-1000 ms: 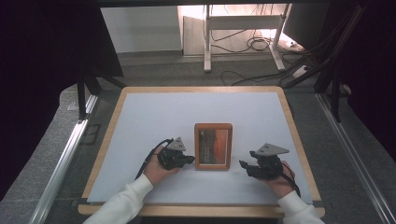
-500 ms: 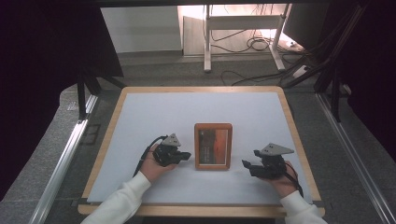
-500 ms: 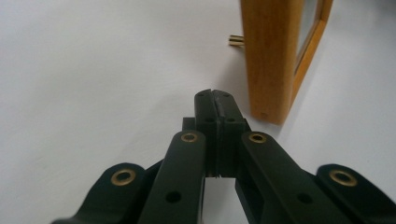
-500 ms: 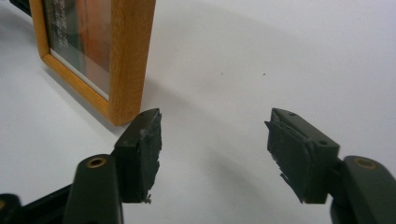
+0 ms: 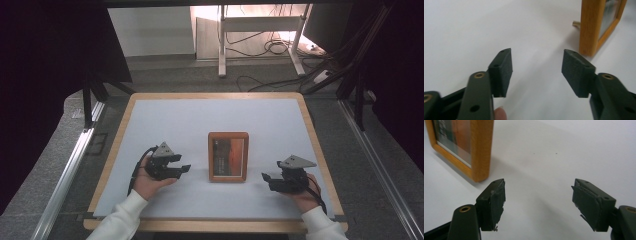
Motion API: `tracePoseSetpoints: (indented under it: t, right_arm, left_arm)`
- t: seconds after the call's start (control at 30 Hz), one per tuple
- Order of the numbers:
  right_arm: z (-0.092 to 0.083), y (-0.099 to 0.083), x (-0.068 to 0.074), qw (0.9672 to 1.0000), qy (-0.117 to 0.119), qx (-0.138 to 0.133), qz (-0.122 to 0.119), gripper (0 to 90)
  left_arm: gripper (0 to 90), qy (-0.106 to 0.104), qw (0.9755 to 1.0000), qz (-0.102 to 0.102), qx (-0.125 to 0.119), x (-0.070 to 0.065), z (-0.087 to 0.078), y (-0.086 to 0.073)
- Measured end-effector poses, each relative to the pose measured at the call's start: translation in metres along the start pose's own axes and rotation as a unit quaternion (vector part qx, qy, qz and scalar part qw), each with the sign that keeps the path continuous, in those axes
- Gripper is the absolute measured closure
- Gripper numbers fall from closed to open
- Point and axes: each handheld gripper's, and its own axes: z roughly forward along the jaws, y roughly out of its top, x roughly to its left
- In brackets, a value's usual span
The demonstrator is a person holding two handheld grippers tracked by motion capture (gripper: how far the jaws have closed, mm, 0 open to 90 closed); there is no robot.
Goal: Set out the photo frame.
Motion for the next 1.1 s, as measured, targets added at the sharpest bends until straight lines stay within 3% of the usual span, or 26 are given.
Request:
tracePoseSetpoints:
  t: [0.07,0.17,0.33,0.5,1.1]
  right_arm:
    - [0.001,-0.002,-0.007,1.0,-0.005,-0.001,-0.005,26.3]
    - [0.001,-0.004,-0.017,1.0,-0.002,-0.007,0.004,25.9]
    - [0.0,-0.005,-0.022,0.9998,-0.004,-0.018,0.002,25.5]
    - [0.001,-0.006,-0.02,0.9999,-0.007,-0.013,-0.008,24.4]
    - [0.0,-0.007,-0.02,0.9996,-0.023,-0.013,-0.011,23.5]
  left_arm:
    - [37.3,0.008,1.0,0.002,0.005,0.003,-0.007,-0.006]
    - [35.2,0.015,0.9995,-0.029,0.004,0.018,-0.014,-0.018]
    - [33.3,0.015,0.9982,-0.058,0.005,0.029,-0.016,-0.025]
    - [32.3,0.01,0.998,-0.062,0.006,0.032,-0.015,-0.026]
    - [31.4,0.009,0.9984,-0.051,0.024,0.032,-0.007,-0.027]
